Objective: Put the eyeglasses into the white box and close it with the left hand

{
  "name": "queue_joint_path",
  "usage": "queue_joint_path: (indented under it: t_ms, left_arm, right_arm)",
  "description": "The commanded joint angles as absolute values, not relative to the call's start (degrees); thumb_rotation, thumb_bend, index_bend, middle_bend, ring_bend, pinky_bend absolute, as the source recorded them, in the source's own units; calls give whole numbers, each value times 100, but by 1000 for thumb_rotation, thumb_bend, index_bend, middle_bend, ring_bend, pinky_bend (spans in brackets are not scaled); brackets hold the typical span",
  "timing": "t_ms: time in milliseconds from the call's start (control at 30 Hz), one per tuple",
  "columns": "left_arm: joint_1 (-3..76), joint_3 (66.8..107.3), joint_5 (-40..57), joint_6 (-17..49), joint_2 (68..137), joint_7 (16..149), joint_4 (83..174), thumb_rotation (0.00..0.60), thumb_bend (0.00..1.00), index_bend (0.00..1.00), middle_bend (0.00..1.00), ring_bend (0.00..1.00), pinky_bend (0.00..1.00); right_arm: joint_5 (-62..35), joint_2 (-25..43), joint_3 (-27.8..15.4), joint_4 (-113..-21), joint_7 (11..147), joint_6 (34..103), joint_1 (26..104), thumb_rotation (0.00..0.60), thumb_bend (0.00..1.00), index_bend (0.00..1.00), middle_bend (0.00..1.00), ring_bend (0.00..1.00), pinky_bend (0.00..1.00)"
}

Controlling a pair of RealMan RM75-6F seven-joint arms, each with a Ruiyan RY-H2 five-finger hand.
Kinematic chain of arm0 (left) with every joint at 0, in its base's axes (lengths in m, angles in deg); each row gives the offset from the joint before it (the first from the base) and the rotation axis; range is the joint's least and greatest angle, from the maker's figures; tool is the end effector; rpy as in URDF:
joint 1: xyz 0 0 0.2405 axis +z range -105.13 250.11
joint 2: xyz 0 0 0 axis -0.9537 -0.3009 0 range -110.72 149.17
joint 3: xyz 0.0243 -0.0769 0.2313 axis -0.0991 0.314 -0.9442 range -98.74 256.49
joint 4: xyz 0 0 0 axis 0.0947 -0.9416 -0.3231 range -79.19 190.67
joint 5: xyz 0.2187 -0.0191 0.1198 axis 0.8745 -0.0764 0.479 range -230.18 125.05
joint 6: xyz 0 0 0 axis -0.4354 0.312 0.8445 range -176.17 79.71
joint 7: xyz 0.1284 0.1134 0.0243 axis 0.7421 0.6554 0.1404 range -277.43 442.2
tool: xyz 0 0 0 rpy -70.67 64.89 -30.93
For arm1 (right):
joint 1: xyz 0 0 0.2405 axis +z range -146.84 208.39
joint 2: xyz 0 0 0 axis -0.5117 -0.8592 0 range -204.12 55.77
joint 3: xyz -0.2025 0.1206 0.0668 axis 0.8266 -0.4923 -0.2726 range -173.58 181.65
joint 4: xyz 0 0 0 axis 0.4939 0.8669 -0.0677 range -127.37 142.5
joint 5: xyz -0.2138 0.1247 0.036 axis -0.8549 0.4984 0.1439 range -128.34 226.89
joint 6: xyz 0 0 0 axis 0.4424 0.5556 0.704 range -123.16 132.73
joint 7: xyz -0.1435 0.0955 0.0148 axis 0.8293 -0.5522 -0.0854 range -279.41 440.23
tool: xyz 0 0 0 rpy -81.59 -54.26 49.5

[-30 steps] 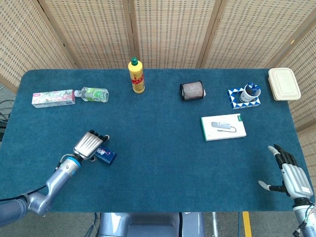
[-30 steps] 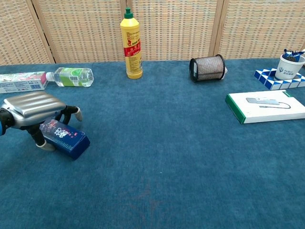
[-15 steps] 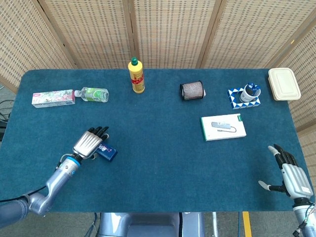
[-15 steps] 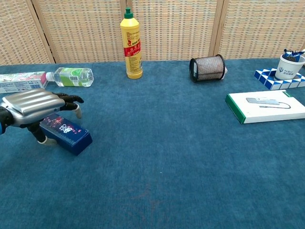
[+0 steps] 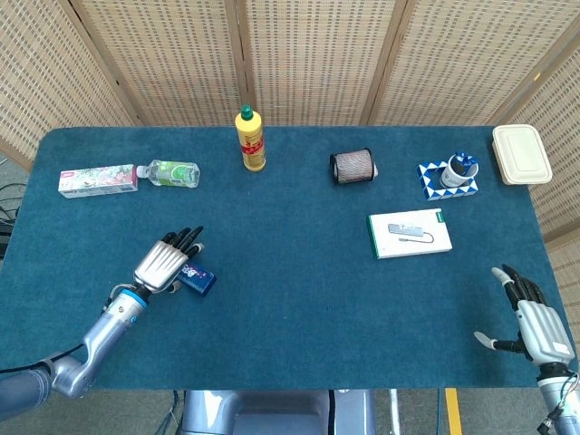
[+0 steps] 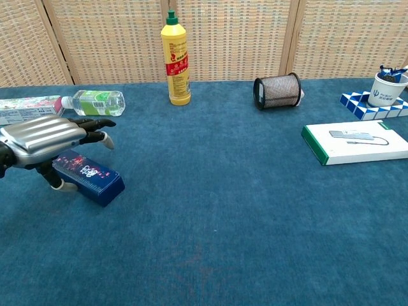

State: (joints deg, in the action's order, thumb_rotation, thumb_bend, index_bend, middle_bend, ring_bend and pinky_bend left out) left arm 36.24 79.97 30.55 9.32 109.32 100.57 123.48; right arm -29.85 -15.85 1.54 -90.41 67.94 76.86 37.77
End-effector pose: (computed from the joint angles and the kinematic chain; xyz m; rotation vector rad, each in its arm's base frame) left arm -0.2257 0.3526 -0.0681 -2.0294 -0.5501 -0.6951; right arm -0.3311 -0.2166 0.1101 1.3195 -1.2739 0.8877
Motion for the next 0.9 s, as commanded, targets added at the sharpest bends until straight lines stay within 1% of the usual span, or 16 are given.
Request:
queue_joint_path:
  t_ms: [33,233,333,433,533,600,667,800,900]
  left_arm:
    - [3560,8100,2979,897,11155,10144,12213,600,179,198,0,91,211]
    - [3450,8298,2870,918,11463,10212,12092,600,178,198,0,91,211]
    - [3454,8309,2894,981,11366,10219,12271,600,176,196,0,91,211]
    - [3536,8286,2888,1079,11057,10268,12647,600,161,178,0,64,187]
    - [3691,8271,2854,1270,10603,10326,13178,600,131,134,0,16,141]
    - [3815,8252,2854,1435,10326,10312,13492,600,111,101,0,1,115]
    - [4037,8221,2850,1731,9994,10216,13823,600,80,60,0,0,75]
    - [4484,8172,2751,2274,9574,10000,14168,600,9,1,0,0,3]
    - [4838,8138,2700,2717,9393,9752,14273,600,0,0,0,0,0]
  right_arm:
    - [-2981,-1584,153,-9040,6792,7682,3778,600,0,0,0,0,0]
    - [-2965,-1588,147,-9037,6762,7664,3784,600,0,0,0,0,0]
    - [-2965,-1589,146,-9036,6746,7663,3784,600,0,0,0,0,0]
    - [-2975,-1591,148,-9031,6741,7664,3785,600,0,0,0,0,0]
    - [-2982,-1592,150,-9030,6738,7667,3784,600,0,0,0,0,0]
    - [-2983,-1594,148,-9034,6738,7673,3783,600,0,0,0,0,0]
    - [-2987,-1590,151,-9032,6751,7676,3781,600,0,0,0,0,0]
    - [-2993,-1586,154,-9033,6781,7685,3780,600,0,0,0,0,0]
    - [-2992,-1583,154,-9037,6801,7693,3778,600,0,0,0,0,0]
